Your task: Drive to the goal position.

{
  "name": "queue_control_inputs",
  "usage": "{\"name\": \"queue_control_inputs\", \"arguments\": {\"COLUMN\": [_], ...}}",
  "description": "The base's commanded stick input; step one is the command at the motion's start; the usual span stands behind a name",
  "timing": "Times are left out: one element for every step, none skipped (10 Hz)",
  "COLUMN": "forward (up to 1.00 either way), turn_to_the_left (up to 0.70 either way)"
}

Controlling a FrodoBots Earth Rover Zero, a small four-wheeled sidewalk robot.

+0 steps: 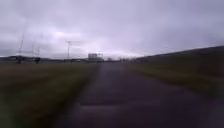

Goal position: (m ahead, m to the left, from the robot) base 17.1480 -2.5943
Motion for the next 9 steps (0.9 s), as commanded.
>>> {"name": "queue_control_inputs", "arguments": {"forward": [1.00,1.00,1.00,1.00,1.00,1.00,1.00,1.00,1.00], "turn_to_the_left": [0.00,0.00,0.00,0.00,0.00,0.00,0.00,0.00,0.00]}}
